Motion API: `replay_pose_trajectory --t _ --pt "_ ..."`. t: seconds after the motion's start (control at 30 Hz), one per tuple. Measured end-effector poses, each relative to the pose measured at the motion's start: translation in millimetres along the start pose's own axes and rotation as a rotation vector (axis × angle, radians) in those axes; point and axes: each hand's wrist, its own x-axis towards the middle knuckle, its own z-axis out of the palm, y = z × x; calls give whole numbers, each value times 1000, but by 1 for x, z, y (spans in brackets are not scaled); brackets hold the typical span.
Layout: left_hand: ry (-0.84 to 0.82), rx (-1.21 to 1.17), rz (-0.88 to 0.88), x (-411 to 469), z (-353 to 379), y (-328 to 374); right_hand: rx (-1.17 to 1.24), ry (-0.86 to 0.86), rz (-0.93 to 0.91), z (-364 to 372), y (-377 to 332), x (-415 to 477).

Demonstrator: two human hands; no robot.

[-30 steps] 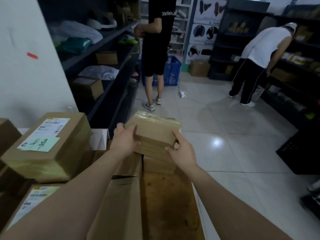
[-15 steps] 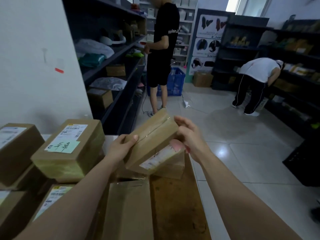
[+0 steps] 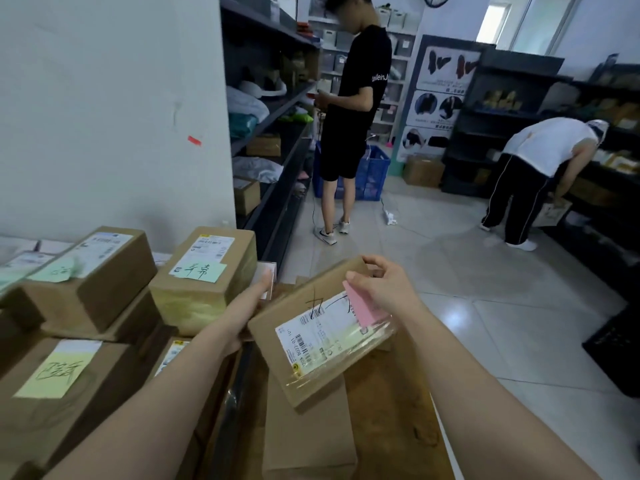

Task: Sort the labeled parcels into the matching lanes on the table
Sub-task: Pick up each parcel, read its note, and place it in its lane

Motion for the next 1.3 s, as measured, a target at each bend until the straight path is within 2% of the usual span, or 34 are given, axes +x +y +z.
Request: replay_pose_trajectory --t 0.13,0.2,0.27,0.5,0.63,0.73,0.9,1.1,1.3 --pt "-8 -163 39 -13 -5 1 24 -43 115 4 12 -8" --pt "-5 -106 49 -14 -8 -3 79 -75 173 5 16 -15" --pt "13 -40 57 -12 -9 -10 19 -76 182 5 19 -24" --pt "273 381 159 -4 13 -13 -30 6 258 1 34 -45" --pt "196 600 158 -10 21 -17 -67 88 336 2 45 -59" --pt "232 741 133 -18 23 -23 -84 113 378 4 53 -73" --pt "283 487 95 -33 33 -37 -147 103 409 12 60 -96" --pt "256 245 19 -58 41 -53 -35 56 360 28 66 -120" --pt "250 311 2 -97 51 -61 -61 17 310 37 63 -142"
